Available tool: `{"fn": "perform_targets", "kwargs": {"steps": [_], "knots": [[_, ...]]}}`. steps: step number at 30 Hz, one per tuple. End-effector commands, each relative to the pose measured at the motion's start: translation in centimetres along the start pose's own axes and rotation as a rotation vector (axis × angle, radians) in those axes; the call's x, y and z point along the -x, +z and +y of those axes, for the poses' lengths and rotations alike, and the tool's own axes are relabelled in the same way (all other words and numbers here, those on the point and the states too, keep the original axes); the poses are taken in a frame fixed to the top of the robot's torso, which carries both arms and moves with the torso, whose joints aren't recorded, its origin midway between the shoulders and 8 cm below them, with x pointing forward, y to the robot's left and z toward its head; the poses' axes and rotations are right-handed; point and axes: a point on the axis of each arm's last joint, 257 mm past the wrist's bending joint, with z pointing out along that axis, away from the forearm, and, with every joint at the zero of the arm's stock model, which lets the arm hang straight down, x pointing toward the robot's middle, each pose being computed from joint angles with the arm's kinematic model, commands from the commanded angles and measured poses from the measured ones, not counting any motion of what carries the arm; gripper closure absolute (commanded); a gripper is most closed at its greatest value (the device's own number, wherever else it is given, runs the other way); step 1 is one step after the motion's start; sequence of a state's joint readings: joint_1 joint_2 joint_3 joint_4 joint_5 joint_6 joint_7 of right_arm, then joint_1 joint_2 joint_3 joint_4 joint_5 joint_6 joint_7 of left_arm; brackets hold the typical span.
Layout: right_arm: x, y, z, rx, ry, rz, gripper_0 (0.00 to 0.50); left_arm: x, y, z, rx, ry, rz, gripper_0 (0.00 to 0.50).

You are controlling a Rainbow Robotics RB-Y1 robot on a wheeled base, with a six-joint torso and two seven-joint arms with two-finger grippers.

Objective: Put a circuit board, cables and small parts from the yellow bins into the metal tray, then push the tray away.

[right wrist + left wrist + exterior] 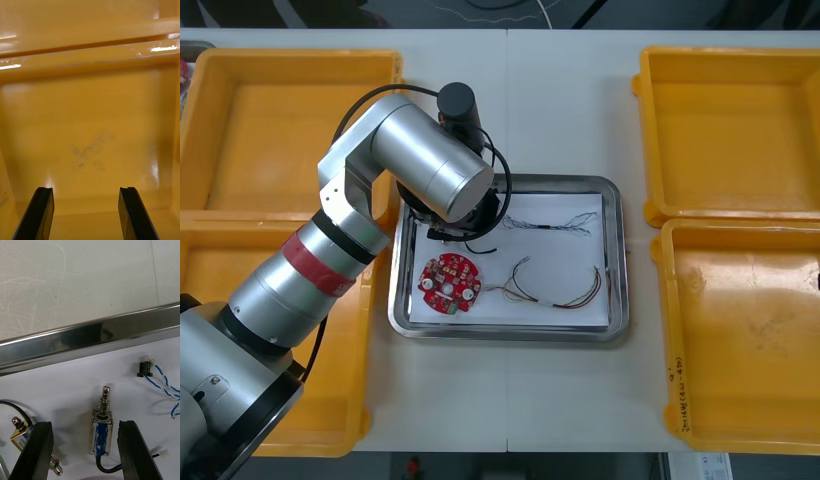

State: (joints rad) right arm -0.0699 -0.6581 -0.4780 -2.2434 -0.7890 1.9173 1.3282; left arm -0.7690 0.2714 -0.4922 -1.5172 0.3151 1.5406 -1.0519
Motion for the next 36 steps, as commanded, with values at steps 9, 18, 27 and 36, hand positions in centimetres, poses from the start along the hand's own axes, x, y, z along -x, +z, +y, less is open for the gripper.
{"fn": "perform_targets", "kwargs": {"steps": [9, 18, 27, 36], "knots": [[-0.6, 0.9, 2.5, 0.036, 0.006, 0.034, 0.000, 0.3, -0.9, -2.1, -0.036, -0.131, -0.020, 0.000], [-0.9, 1.0, 3.0, 0.047, 0.003, 0.044, 0.000, 0.7, -6.4, -0.4, -0.045, -0.174, -0.004, 0.000], [0.0, 0.1, 4.5, 0.071, -0.082, 0.032, 0.000, 1.1, -11.8, 3.9, -0.069, -0.227, -0.013, 0.000], [0.8, -2.1, 9.5, 0.134, -0.322, 0.028, 0.000, -1.2, -13.3, 9.8, -0.054, -0.276, -0.062, 0.000]]}}
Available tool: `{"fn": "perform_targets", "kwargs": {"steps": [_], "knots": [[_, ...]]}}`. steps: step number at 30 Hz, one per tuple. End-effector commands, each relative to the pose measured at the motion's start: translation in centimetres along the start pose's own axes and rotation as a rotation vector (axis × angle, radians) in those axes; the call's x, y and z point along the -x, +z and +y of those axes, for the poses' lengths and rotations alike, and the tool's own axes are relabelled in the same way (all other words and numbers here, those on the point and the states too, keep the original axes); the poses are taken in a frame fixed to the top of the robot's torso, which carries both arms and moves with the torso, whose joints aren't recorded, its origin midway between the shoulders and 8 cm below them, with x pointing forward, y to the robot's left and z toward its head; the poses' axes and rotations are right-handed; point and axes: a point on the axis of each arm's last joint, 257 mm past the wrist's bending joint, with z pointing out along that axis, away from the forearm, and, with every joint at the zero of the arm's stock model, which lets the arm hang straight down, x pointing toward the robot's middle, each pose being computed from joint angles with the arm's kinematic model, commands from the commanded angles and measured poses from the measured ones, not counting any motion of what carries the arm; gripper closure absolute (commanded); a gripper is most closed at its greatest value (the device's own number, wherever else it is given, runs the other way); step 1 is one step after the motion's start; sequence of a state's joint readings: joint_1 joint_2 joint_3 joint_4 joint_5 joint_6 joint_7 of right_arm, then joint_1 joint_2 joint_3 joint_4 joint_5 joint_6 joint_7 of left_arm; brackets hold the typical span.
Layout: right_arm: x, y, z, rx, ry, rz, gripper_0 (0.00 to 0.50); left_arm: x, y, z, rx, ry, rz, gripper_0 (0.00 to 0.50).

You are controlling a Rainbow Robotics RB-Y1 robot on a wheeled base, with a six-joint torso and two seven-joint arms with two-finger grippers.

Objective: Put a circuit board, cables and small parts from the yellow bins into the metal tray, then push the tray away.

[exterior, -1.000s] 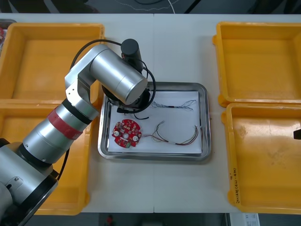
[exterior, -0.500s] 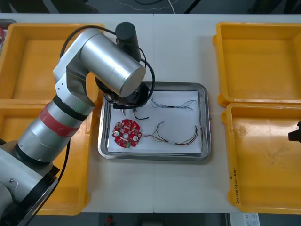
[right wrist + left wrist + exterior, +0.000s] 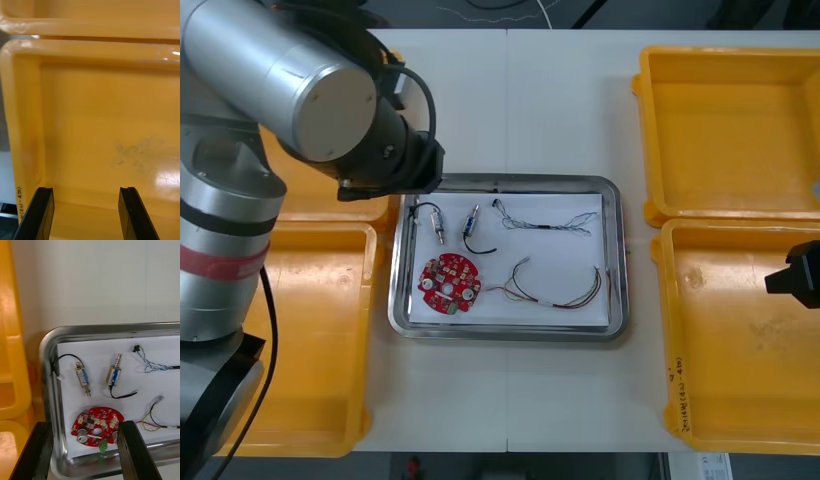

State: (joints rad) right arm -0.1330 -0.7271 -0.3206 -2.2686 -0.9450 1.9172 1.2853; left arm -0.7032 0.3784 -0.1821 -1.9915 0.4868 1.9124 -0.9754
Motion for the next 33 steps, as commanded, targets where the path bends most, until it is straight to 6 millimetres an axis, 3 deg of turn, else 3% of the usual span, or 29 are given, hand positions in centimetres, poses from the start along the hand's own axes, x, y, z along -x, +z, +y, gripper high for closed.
{"fn": "perform_targets", "kwargs": {"steps": [1, 6, 11, 15, 24, 30, 33], "knots": [[2.2, -1.9, 3.4, 0.012, -0.162, -0.032, 0.000, -1.1, -1.5, 5.1, 0.040, -0.084, -0.025, 0.000], [3.1, -2.3, 7.0, 0.073, -0.276, -0.034, 0.000, -1.3, -3.4, 8.2, 0.047, -0.087, -0.051, 0.000], [3.6, -2.0, 10.8, 0.080, -0.446, -0.028, 0.000, -2.8, -4.7, 11.9, 0.072, -0.106, -0.054, 0.000], [3.9, -1.7, 12.4, 0.040, -0.544, -0.040, 0.000, -4.2, -5.0, 14.4, 0.105, -0.095, -0.045, 0.000], [2.1, 0.5, 15.6, -0.002, -0.742, 0.001, 0.000, -7.5, -5.8, 19.7, 0.171, -0.061, -0.013, 0.000], [2.0, 1.4, 21.7, 0.053, -0.934, -0.049, 0.000, -9.2, -6.0, 22.1, 0.199, -0.065, 0.016, 0.000], [1.8, 2.4, 23.8, 0.068, -1.028, -0.054, 0.000, -9.9, -6.2, 22.9, 0.214, -0.065, 0.028, 0.000]]}}
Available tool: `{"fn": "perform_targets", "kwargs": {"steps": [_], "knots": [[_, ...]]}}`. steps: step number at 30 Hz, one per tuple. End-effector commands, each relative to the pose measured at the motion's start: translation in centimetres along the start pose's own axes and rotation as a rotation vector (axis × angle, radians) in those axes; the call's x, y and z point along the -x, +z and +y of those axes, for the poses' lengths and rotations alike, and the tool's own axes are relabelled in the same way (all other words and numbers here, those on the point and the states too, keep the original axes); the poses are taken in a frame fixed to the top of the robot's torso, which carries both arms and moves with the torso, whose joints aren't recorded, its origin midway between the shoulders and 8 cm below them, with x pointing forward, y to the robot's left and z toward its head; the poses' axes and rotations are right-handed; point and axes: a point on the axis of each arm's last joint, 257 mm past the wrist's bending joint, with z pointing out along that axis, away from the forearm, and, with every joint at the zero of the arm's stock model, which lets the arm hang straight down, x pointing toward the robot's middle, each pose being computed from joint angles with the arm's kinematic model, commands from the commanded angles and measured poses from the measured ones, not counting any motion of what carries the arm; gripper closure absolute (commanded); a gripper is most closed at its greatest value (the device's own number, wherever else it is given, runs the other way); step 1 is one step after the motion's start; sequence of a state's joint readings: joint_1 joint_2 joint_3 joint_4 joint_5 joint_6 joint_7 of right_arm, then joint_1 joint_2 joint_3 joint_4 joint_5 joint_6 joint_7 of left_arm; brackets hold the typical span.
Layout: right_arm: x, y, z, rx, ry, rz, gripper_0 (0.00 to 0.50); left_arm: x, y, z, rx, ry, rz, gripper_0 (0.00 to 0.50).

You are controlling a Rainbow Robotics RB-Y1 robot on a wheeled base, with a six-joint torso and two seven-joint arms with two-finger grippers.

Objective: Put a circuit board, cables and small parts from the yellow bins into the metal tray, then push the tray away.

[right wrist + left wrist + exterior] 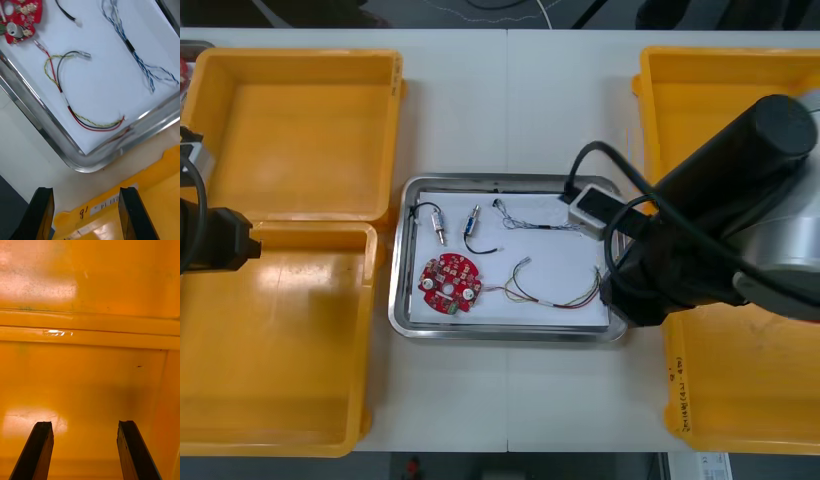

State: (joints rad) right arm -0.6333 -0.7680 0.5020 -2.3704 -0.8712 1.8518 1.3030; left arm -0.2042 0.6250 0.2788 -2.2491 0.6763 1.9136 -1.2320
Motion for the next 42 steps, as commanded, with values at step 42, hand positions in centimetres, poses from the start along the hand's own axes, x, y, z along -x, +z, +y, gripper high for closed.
{"fn": "perform_targets", "kwargs": {"steps": [42], "knots": [[6.8, 13.3, 12.8, 0.036, -0.675, 0.018, 0.000, -2.7, -1.0, 2.8, 0.037, 0.053, 0.052, 0.000]]}}
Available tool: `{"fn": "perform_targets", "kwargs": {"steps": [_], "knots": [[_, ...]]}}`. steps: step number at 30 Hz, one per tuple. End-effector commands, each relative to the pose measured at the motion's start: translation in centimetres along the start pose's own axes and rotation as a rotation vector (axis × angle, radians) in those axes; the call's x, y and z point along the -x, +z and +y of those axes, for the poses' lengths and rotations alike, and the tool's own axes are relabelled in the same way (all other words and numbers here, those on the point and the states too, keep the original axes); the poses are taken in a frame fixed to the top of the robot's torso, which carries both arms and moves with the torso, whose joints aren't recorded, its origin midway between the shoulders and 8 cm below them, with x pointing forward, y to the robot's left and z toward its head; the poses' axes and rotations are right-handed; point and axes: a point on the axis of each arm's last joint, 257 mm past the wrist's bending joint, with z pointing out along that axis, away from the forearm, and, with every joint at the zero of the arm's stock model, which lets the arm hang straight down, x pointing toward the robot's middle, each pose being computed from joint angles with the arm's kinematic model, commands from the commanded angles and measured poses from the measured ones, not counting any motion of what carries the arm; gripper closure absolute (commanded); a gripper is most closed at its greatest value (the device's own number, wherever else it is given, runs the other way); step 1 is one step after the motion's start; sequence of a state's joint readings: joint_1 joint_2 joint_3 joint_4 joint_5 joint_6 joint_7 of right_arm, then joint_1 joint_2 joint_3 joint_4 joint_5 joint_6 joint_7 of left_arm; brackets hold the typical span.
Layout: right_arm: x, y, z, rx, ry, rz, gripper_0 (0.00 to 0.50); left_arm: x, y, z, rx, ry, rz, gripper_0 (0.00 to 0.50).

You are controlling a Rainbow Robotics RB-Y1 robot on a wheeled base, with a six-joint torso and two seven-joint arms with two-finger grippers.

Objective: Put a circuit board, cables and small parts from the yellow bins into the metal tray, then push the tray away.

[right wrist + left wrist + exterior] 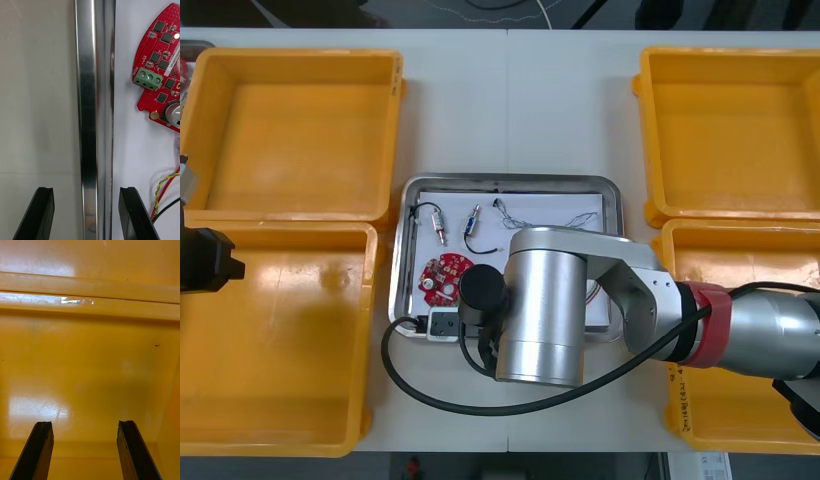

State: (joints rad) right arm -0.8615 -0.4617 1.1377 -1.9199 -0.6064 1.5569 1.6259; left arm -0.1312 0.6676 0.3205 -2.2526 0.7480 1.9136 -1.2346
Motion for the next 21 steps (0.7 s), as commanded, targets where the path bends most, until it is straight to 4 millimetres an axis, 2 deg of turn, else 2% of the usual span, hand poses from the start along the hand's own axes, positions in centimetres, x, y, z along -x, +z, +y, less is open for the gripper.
{"fn": "perform_targets", "kwargs": {"steps": [1, 10, 17, 18, 19, 21], "knots": [[2.1, -0.1, 0.0, -0.020, -0.057, -0.028, 0.000, -0.3, -0.9, 1.0, 0.036, 0.061, -0.004, 0.000], [1.6, 0.8, -0.8, -0.078, -0.085, -0.001, 0.000, -0.3, -0.9, 1.0, 0.036, 0.061, -0.004, 0.000], [2.0, 1.1, -1.1, -0.093, -0.080, 0.001, 0.000, -0.3, -0.9, 1.0, 0.036, 0.061, -0.004, 0.000], [2.1, 1.1, -1.1, -0.094, -0.081, 0.000, 0.048, -0.3, -0.9, 1.0, 0.036, 0.061, -0.004, 0.000], [2.2, 1.1, -1.0, -0.094, -0.083, -0.001, 0.129, -0.3, -0.9, 1.0, 0.036, 0.061, -0.004, 0.000], [2.2, 1.0, -1.1, -0.094, -0.082, -0.002, 0.448, -0.3, -0.9, 1.0, 0.036, 0.061, -0.004, 0.000]]}}
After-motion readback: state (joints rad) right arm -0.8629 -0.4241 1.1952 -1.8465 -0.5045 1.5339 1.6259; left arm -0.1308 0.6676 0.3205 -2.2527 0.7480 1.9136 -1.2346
